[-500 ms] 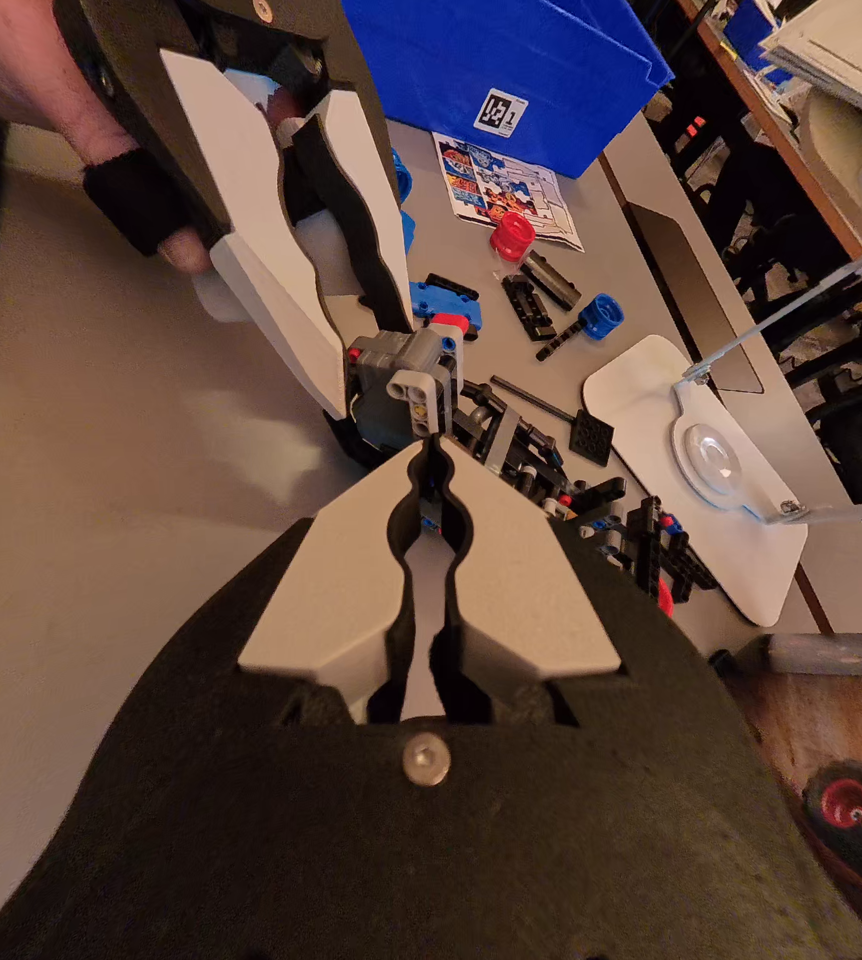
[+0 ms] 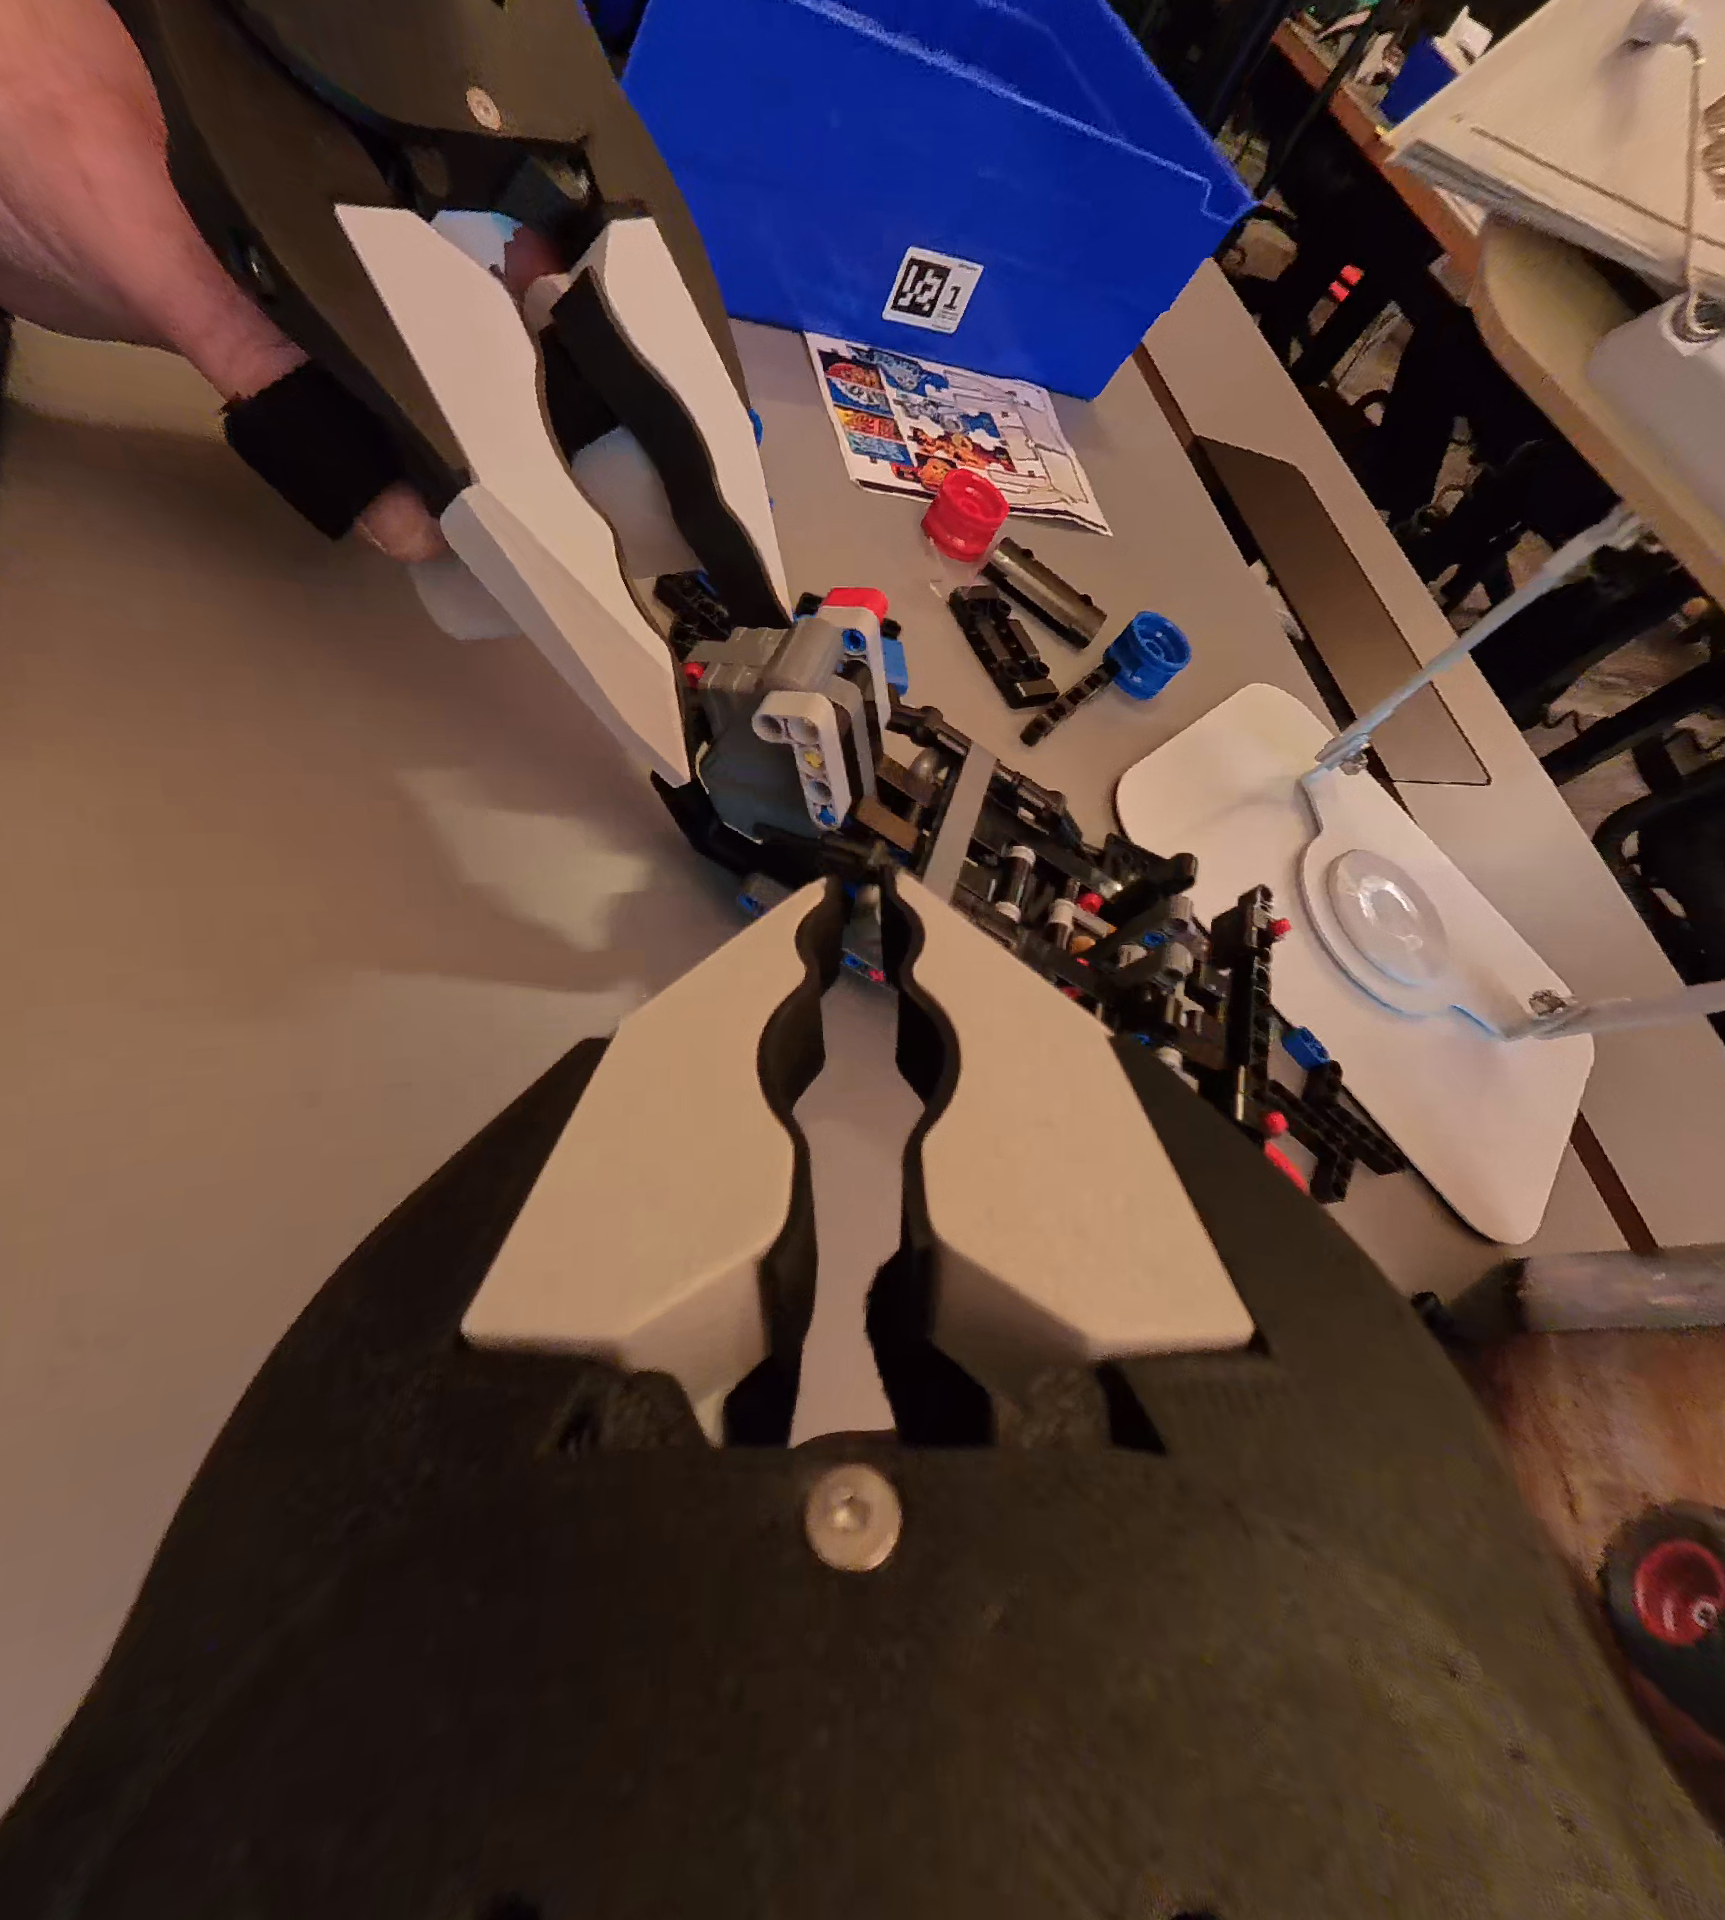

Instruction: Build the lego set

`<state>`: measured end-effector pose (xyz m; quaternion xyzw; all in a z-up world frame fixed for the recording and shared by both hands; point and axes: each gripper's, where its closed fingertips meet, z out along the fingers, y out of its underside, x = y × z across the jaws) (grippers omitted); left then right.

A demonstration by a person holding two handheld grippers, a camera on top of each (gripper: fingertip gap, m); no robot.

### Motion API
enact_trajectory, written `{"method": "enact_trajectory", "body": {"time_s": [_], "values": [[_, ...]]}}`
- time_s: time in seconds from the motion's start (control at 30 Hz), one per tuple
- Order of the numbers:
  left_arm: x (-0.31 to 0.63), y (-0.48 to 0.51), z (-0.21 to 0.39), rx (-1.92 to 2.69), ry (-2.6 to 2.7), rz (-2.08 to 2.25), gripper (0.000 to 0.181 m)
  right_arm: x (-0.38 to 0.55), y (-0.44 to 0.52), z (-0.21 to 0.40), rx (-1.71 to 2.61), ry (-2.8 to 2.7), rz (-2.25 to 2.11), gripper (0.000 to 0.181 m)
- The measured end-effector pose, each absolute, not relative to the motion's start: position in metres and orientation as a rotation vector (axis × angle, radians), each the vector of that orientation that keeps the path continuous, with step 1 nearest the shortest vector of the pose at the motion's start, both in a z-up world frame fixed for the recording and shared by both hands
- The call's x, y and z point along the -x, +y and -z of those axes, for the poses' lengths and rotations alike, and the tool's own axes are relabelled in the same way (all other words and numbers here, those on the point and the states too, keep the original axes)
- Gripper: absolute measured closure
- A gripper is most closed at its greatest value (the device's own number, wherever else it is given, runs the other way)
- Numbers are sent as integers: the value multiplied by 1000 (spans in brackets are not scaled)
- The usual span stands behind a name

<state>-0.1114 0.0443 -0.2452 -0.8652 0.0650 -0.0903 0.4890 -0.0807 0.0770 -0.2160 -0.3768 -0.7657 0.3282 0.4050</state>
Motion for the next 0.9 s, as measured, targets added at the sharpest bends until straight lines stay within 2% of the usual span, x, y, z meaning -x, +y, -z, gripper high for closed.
{"method": "enact_trajectory", "body": {"time_s": [0.27,0.5,0.9], "values": [[120,42,245,2096,141,166,135,66,99,208,985,-1894,-838,174],[125,40,245,2093,133,123,141,62,112,204,998,-1872,-830,173],[136,37,240,2074,97,67,138,61,116,213,996,-1899,-788,171]]}}
